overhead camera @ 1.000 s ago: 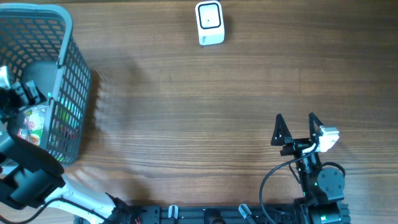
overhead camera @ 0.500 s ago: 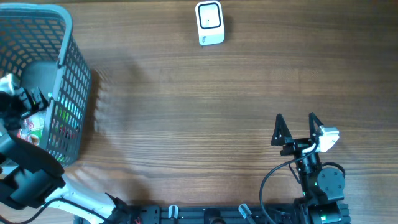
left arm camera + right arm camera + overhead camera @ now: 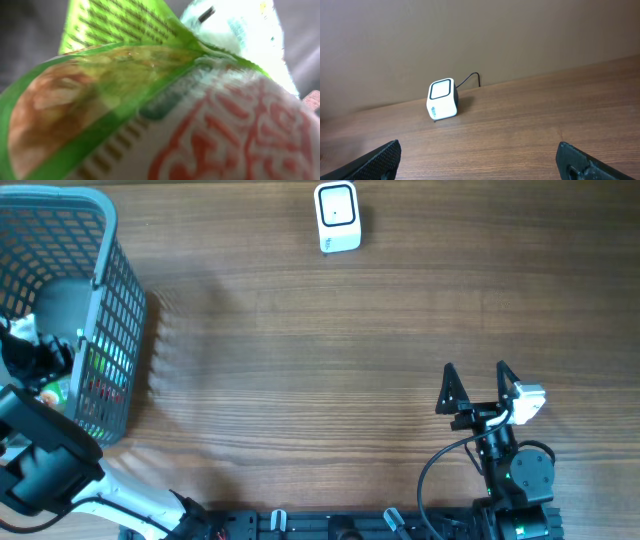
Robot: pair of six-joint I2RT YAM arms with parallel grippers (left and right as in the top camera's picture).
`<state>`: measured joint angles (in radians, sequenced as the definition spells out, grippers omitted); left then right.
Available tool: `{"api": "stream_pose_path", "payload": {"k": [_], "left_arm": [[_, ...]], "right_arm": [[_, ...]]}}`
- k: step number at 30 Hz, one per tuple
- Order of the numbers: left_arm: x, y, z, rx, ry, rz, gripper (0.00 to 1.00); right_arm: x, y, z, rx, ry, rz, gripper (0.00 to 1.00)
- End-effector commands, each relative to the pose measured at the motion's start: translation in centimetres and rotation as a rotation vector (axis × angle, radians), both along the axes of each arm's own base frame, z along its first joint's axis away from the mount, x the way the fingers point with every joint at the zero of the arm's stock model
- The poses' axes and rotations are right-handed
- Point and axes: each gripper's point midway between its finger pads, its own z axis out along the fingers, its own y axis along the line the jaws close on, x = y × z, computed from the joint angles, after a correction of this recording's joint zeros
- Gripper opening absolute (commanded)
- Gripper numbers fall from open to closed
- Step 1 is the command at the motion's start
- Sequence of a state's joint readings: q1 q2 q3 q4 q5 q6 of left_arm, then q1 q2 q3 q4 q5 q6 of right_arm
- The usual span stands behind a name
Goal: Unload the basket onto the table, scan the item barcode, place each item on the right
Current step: 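Reach the left gripper into the basket and grasp the noodle cup, then carry the noodle cup with the left gripper and place it mid-table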
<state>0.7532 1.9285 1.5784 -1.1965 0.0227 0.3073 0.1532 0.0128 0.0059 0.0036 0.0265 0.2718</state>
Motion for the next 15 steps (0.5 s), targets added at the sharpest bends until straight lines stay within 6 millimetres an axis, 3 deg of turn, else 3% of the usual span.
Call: {"api": "stream_pose_path", "payload": {"k": [1, 5, 7, 10, 12, 15], "left_arm": [[1.7, 1.9, 3.4, 0.073, -0.076, 0.052, 0.70], [2.8, 2.9, 6.9, 0.129, -0.150, 0.090, 0.72], [4.3, 3.1, 9.8, 0.146, -0.247, 0.082, 0.71], [6.7, 2.8, 15.3, 0.180, -0.420, 0.070, 0.66], [7.9, 2.4, 19.7, 0.202, -0.544, 0.112, 0.68], [9.6, -0.6, 27.2, 0.189, -0.759, 0.138, 0.70]], "right_arm": [[0.0, 0.0, 0.2, 0.002, -0.009, 0.003, 1.00], [0.0, 0.0, 0.2, 0.002, -0.009, 0.003, 1.00], [0.0, 0.0, 0.2, 0.002, -0.009, 0.003, 1.00], [0.0, 0.0, 0.2, 0.002, -0.009, 0.003, 1.00], [0.0, 0.0, 0.2, 0.002, -0.009, 0.003, 1.00], [0.0, 0.0, 0.2, 0.002, -0.009, 0.003, 1.00]]}}
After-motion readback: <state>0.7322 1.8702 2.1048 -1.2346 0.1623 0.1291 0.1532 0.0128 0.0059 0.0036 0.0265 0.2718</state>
